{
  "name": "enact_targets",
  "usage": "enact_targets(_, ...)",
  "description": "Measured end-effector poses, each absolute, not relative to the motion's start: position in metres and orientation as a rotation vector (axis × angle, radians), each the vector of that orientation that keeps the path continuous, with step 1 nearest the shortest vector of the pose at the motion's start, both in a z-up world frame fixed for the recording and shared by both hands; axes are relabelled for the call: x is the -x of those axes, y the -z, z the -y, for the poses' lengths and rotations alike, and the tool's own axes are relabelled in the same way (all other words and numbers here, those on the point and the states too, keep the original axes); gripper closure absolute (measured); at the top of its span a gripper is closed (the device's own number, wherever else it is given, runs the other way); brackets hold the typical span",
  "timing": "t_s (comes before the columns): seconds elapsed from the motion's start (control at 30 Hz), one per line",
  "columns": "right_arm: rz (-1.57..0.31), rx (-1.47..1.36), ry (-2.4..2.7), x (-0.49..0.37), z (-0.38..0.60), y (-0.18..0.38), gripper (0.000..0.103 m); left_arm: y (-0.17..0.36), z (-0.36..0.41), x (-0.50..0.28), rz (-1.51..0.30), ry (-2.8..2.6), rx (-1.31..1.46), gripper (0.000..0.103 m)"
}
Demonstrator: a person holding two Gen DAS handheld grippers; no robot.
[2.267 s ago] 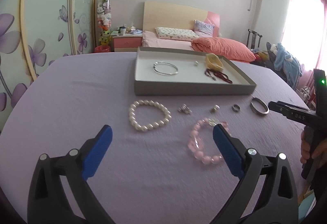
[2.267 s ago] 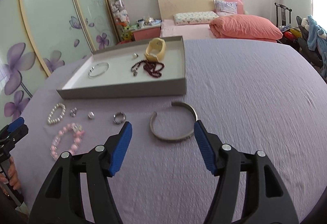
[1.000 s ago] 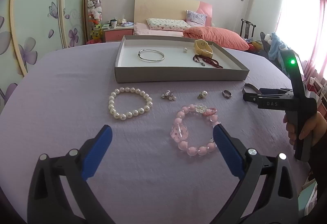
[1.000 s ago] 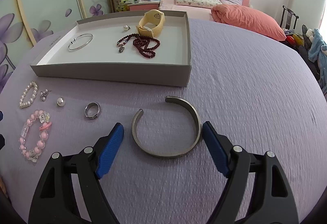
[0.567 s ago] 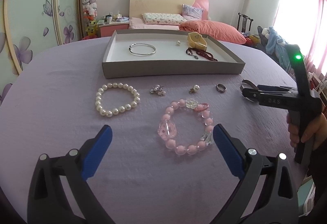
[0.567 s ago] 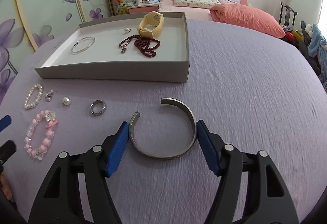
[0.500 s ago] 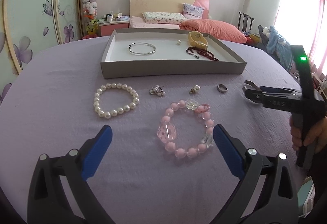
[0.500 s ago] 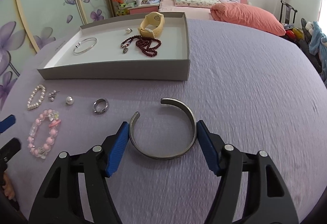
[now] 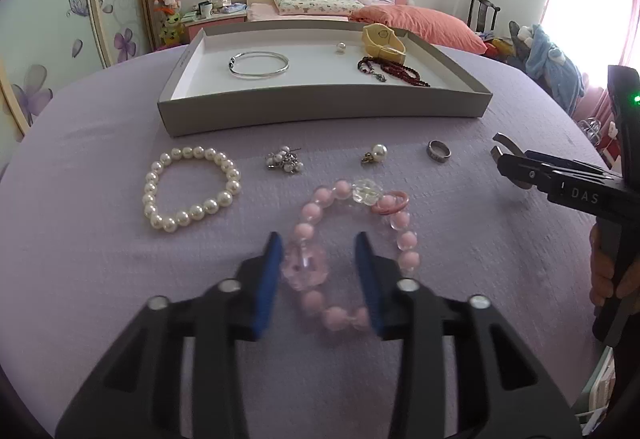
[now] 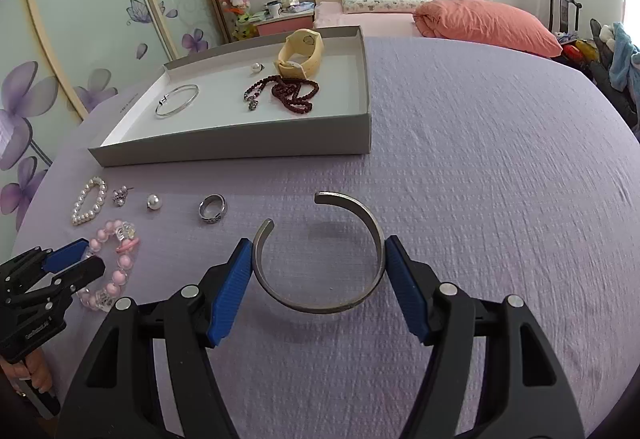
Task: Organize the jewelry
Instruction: 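Lower the right tool around the wide silver cuff while the left tool approaches the pink bracelet, then close the left tool on the pink bead bracelet while the right tool grips the silver cuff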
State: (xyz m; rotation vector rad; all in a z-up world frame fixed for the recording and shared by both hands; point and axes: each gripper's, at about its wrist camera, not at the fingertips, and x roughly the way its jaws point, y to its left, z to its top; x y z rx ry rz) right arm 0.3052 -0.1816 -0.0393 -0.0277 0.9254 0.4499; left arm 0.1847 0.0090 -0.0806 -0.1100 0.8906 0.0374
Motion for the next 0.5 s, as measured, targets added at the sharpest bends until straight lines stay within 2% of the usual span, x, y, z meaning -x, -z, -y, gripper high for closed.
enact_targets(0.03, -0.925, 0.026, -0.452, -0.305, 0.181, 0.039, 0.035, 0.081, -0.009, -0.185, -0.891, -0.040, 0.109, 0.080)
enact_targets(0.5, -0.895, 0.010, -0.480, -0.298, 0.182, 0.028, 0.035, 0.065, -0.014, -0.166, -0.830, 0.010, 0.103, 0.080)
